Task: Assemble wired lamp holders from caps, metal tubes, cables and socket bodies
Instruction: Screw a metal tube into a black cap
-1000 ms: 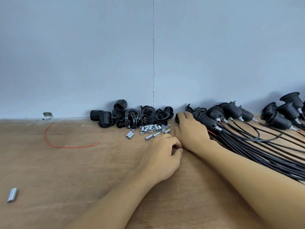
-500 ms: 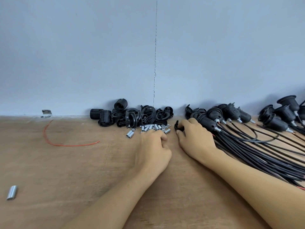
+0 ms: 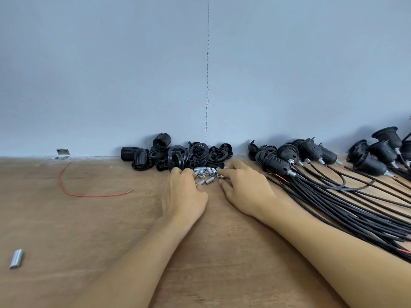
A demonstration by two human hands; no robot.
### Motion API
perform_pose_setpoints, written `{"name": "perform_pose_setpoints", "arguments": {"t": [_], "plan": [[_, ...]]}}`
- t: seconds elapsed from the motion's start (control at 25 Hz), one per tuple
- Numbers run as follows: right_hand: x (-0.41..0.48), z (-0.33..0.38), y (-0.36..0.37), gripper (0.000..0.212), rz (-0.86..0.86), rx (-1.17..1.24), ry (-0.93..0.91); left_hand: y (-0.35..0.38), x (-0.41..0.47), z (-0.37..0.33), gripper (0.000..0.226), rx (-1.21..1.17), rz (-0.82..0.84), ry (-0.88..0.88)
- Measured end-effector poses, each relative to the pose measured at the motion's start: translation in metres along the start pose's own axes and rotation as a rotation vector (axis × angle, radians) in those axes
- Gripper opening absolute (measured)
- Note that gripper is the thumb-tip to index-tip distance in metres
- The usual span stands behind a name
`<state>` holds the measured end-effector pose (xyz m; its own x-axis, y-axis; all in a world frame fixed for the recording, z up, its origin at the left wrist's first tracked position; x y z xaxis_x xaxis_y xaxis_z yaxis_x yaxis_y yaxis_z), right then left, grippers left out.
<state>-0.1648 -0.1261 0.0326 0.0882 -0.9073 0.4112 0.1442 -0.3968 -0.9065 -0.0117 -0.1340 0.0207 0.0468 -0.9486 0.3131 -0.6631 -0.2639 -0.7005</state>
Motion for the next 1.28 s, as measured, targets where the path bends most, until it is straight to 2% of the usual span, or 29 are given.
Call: {"name": "perform_pose_setpoints", "arguments": {"t": [0.6, 0.88, 1.28], "plan": [[0.002, -0.012, 0.001, 0.026, -0.014, 0.072, 0.061, -0.007, 0.002, 0.0, 0.011, -0.084, -0.074, 0.071], [-0.023, -0.006, -0.01, 0.022, 0.01, 0.064, -0.012, -0.003, 0.001, -0.008, 0.012, -0.1, -0.06, 0.137], [-0.05, -0.002, -0.019, 0.021, 0.063, 0.143, -0.051, -0.001, 0.01, -0.001, 0.019, -0.036, -0.048, 0.056]]}}
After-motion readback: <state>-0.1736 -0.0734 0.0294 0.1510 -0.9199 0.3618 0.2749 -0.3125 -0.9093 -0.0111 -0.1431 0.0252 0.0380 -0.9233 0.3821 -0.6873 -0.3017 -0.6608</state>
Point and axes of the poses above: each hand's wrist, its own x-axis towards the middle knuckle, its own y-axis out of the palm, z = x × y, the point moved 9 cm from there along x, towards the middle knuckle, and after that the axes turned 5 degrees about -x, right-handed, at the moved point
